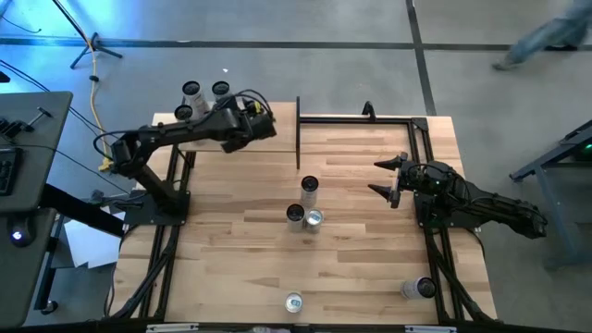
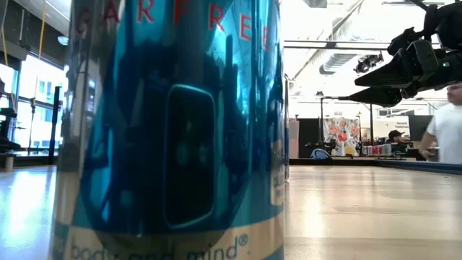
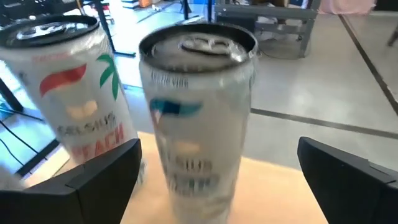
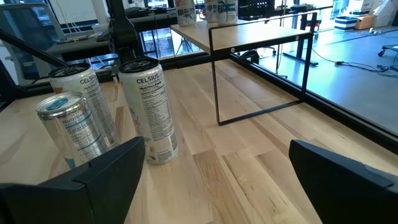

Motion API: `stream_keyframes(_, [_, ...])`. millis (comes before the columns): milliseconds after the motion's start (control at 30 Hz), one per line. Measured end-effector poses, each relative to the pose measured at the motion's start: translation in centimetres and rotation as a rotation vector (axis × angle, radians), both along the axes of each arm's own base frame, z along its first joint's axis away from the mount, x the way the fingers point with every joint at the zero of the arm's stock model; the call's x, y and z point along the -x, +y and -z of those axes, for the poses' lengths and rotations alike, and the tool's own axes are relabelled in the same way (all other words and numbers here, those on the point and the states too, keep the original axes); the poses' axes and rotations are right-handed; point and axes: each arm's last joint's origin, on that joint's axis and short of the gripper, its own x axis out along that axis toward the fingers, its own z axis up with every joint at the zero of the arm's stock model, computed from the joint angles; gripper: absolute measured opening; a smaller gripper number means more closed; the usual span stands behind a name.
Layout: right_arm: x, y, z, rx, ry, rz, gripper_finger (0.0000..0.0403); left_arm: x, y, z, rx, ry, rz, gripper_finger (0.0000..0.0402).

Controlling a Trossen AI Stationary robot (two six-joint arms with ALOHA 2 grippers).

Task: Place canned beverage on shelf
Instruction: Put the bottom white yellow soda can on the shelf

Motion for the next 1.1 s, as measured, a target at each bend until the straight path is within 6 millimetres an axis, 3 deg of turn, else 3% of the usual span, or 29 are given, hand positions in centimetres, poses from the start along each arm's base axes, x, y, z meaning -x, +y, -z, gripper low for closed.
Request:
stream_keyframes(333, [0.0,0.0,0.0,0.000,0.000,0.000,0.0387,0.9,-5.2,-1.2,0.182,-0.081,0.119,0.0400])
stream_keyframes(633, [0.0,0.0,0.0,0.000,0.000,0.000,0.0387,2.1,-10.3,-2.6,0.708,-0.183,0.359,0.0400])
stream_keyframes(833, [0.0,0.0,0.0,0.000,0.000,0.000,0.0387,1.9,-13.4,-2.4,0.983,-0.198,0.480,0.0400])
stream_keyframes(1100, [0.0,0.0,0.0,0.000,0.000,0.000,0.0387,1.7,-18.4,-2.2,1.032,-0.209,0.606,0.0400])
